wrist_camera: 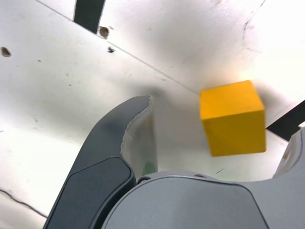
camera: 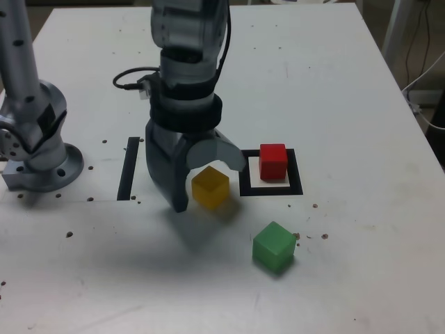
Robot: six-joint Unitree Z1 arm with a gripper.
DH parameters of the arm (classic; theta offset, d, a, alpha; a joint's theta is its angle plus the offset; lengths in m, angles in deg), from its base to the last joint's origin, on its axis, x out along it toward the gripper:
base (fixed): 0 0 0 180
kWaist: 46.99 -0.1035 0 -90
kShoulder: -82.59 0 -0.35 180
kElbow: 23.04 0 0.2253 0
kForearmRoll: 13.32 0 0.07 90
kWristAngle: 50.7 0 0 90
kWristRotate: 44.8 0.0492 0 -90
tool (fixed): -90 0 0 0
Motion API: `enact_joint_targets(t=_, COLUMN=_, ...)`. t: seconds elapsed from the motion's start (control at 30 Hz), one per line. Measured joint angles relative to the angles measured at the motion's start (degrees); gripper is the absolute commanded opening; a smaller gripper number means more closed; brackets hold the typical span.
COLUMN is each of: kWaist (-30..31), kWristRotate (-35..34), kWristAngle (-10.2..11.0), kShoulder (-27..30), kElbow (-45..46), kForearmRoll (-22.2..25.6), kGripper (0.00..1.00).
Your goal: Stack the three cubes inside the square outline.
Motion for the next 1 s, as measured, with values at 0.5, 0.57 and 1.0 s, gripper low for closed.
enact_joint_targets(t=0.5, kWaist=-0.9, kWristRotate=0.1, kWristAngle=0.1, kShoulder=-3.8, kElbow=-0.3, kForearmRoll=-2.5, kGripper=0.74)
enact_joint_targets(t=0.57, kWaist=-1.1, kWristRotate=0.4, kWristAngle=0.2, kShoulder=-3.9, kElbow=-0.3, kForearmRoll=-2.7, kGripper=0.69)
enact_joint_targets(t=1.0, kWaist=-2.4, kWristRotate=0.9, kWristAngle=2.4, kShoulder=-4.2, kElbow=-0.3, kForearmRoll=-3.7, kGripper=0.48)
